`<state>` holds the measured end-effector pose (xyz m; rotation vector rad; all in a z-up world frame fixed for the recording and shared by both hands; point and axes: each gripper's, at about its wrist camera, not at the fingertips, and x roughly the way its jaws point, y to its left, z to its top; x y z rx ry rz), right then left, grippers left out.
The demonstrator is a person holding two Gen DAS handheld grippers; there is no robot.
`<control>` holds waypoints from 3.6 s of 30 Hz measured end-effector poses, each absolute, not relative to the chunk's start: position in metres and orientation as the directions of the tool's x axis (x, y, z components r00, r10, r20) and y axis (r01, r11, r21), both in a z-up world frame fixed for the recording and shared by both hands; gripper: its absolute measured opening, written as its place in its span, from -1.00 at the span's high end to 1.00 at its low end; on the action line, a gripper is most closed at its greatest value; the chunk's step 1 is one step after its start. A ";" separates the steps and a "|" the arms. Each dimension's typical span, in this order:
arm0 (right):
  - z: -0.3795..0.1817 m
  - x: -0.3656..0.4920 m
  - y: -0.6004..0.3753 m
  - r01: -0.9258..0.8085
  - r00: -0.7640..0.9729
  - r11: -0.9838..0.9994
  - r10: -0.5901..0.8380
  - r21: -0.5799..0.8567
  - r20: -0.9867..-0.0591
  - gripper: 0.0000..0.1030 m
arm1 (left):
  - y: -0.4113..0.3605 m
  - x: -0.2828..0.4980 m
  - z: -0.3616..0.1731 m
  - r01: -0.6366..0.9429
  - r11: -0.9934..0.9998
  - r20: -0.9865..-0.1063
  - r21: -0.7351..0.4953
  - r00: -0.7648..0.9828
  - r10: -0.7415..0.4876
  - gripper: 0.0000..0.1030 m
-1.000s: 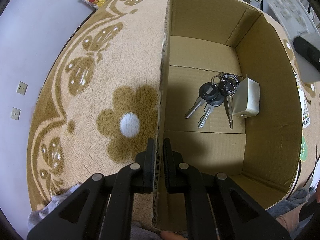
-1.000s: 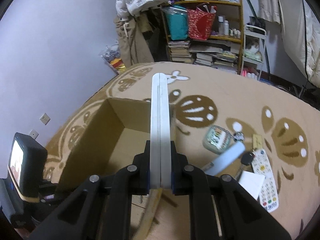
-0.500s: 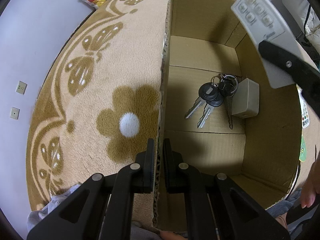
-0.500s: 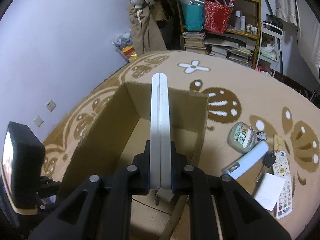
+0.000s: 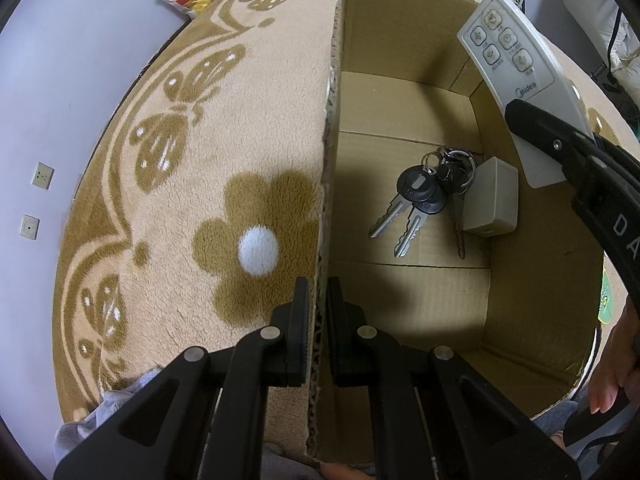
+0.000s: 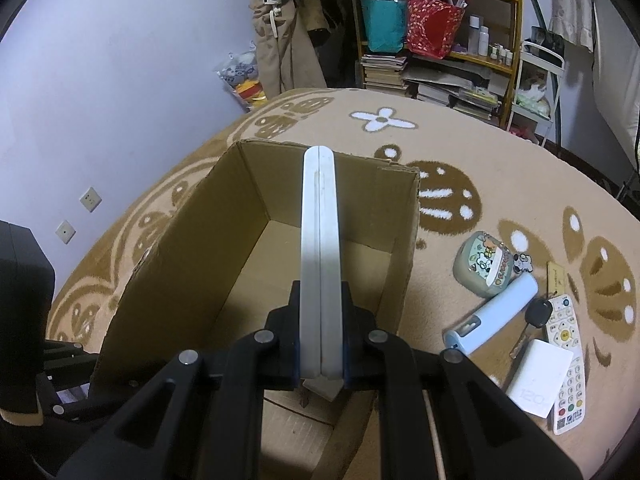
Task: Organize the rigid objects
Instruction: 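Carry the white remote into the box and lower it beside the keys, then open the right gripper and move it back over the green Pochacco card, then grasp the green Pochacco card with the right gripper and lift it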
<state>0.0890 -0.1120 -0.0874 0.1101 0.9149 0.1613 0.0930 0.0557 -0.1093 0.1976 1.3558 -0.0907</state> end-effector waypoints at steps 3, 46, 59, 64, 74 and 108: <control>-0.088 0.090 -0.111 -0.092 0.596 0.985 0.174 0.149 -0.784 0.69 | 0.056 0.093 -0.109 0.179 0.980 -0.976 0.088 0.213 0.048 0.85; -0.058 0.060 -0.161 -0.002 0.619 0.996 0.070 0.087 -0.782 -0.71 | 0.056 0.093 -0.108 0.178 0.980 -0.975 0.088 0.218 0.048 0.84; -0.073 0.036 -0.204 0.048 0.556 0.998 -0.062 -0.042 -0.829 -0.88 | 0.060 0.093 -0.107 0.173 0.981 -0.975 0.086 0.215 0.048 0.83; -0.086 0.024 -0.224 0.063 0.519 0.998 -0.051 -0.021 -0.853 -0.88 | 0.060 0.093 -0.107 0.171 0.982 -0.976 0.084 0.214 0.046 0.84; -0.116 0.010 -0.266 0.140 0.427 0.990 -0.042 0.020 -0.903 -0.88 | 0.060 0.093 -0.107 0.172 0.981 -0.976 0.087 0.214 0.049 0.83; -0.181 -0.002 -0.284 0.201 0.173 0.980 -0.034 0.001 -0.984 -0.50 | 0.058 0.095 -0.107 0.172 0.980 -0.975 0.095 0.214 0.057 0.82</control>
